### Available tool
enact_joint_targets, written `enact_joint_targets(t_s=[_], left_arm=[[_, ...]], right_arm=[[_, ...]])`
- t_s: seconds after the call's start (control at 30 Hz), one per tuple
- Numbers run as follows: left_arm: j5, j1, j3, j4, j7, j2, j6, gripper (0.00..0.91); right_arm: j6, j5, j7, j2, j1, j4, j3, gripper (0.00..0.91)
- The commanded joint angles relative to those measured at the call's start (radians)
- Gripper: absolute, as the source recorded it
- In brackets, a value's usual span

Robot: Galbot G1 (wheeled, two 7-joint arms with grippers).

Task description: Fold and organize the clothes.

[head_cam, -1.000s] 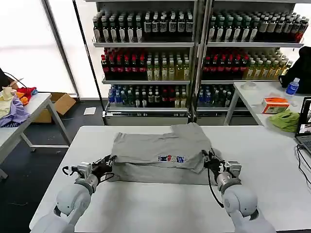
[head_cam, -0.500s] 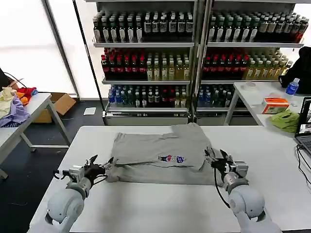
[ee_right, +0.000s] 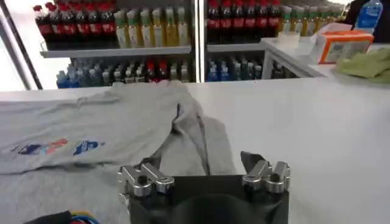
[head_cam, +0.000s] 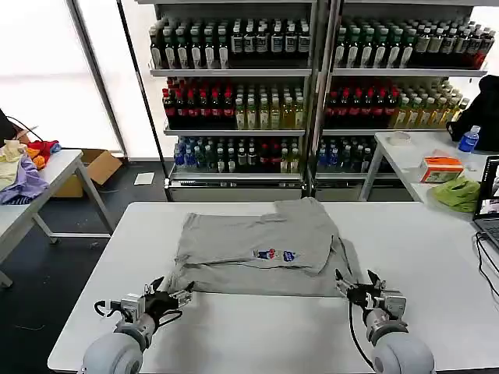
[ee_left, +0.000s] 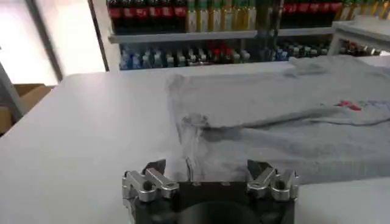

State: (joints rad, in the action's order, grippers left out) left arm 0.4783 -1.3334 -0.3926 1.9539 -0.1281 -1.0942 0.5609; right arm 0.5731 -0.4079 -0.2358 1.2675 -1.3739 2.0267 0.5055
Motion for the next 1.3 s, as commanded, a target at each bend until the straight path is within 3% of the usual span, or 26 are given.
enact_joint_targets(t_s=[0.03,0.07,0.13,0.93,1.3], left_arm=[[-0.023,-0.025,0.002,-0.010,0.016,-0.016,-0.003,0.091],[-0.024,-0.024,0.004,-0.011,0.018,-0.016,-0.005,0.030],[-0.023,-0.024,0.006,-0.011,0.028,-0.015,-0.007,0.010],[-0.016,-0.032,0.008,-0.003,0.083,0.003,-0.034,0.010],[-0.033,-0.186,-0.029,0.127,0.076,0.021,-0.020,0.010]], right_arm=[[0.004,0.014,-0.014,0.017,-0.043,0.012,-0.011,0.000],[0.004,0.014,-0.013,0.020,-0.044,0.008,-0.015,0.000],[0.003,0.014,-0.015,0.024,-0.044,0.003,-0.019,0.000],[0.005,-0.032,-0.008,0.017,-0.042,-0.005,-0.012,0.000],[0.007,-0.085,0.007,-0.016,-0.238,0.153,0.022,0.000]])
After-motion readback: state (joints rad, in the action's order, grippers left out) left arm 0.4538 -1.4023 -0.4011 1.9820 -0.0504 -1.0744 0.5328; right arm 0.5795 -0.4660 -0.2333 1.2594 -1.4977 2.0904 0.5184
